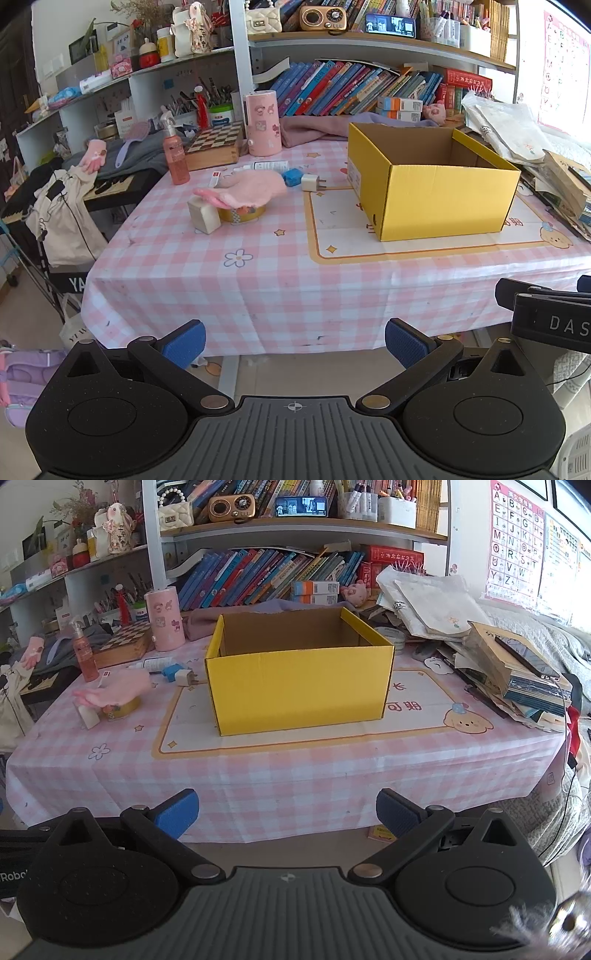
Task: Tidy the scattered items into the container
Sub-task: 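Move both tools toward the pink glove and white cube beside the tape roll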
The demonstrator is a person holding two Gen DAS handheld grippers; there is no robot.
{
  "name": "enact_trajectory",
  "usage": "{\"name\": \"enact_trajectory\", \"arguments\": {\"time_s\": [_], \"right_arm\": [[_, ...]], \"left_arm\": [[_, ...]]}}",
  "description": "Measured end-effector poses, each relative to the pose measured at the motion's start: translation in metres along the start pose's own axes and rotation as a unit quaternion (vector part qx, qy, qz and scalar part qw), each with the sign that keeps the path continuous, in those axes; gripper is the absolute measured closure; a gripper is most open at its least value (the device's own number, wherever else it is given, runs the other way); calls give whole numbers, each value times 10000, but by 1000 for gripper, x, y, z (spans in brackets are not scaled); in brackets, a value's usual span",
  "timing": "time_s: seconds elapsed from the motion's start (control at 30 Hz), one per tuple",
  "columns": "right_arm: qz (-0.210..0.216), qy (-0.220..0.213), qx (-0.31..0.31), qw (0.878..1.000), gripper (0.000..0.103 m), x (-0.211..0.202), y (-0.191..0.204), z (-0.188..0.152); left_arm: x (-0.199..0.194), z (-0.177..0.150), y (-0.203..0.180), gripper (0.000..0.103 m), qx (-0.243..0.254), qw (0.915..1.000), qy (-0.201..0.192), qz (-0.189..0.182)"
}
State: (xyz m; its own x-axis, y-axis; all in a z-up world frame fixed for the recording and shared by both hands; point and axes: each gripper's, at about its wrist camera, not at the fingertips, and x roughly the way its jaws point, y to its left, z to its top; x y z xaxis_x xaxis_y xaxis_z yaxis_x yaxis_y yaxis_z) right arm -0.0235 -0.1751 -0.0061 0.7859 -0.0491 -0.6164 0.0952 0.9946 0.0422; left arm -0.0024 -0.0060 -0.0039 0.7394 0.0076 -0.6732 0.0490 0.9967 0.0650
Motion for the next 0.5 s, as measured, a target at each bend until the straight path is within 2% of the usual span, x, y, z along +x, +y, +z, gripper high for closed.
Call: {"name": "enact_trajectory", "arguments": {"time_s": [0.5], "right_arm": [[-36, 15, 42, 10000, 0, 0, -2, 1]], "left_arm": [[2, -2, -1, 0, 7, 10000, 26, 13]]}}
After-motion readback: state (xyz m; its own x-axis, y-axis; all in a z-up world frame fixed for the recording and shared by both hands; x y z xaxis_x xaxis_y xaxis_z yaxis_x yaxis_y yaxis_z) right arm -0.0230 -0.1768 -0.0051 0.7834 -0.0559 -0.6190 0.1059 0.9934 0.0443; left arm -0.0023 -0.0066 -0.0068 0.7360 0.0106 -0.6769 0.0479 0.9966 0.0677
